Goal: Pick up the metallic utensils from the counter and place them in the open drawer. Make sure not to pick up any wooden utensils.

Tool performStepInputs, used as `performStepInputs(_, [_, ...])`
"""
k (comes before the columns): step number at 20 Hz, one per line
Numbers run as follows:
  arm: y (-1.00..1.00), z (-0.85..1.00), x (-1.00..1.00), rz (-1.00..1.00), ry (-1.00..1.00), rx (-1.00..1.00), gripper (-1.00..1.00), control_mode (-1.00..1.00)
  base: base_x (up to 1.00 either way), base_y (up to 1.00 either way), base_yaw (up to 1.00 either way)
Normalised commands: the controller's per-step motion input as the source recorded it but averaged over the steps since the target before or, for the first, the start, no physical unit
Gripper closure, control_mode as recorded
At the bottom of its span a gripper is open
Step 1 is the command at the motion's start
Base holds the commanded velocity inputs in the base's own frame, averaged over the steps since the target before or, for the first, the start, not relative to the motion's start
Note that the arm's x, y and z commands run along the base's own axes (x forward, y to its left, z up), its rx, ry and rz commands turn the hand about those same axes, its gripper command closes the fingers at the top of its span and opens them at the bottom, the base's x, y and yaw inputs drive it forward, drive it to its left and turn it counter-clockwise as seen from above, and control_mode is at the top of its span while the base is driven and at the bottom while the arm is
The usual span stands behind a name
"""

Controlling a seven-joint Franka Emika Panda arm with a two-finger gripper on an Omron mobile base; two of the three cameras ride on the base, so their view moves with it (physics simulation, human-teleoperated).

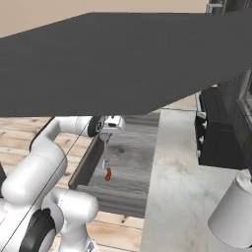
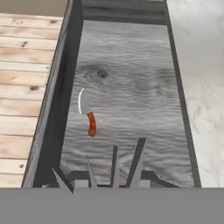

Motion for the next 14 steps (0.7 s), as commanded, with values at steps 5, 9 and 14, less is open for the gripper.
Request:
performStepInputs(5, [-0.30, -0.19, 0.80, 0.01, 0.00, 0.01, 1.00, -1.00, 0.17, -0.06, 0.00])
performStepInputs(9, [-0.30, -0.63, 0.72, 0.00, 0.01, 0.00, 1.00, -1.00, 0.00, 0.00, 0.00])
performStepInputs(14, [-0.33, -0.99, 0.10, 0.00, 0.01, 0.02, 1.00, -1.00, 0.00, 0.00, 0.00])
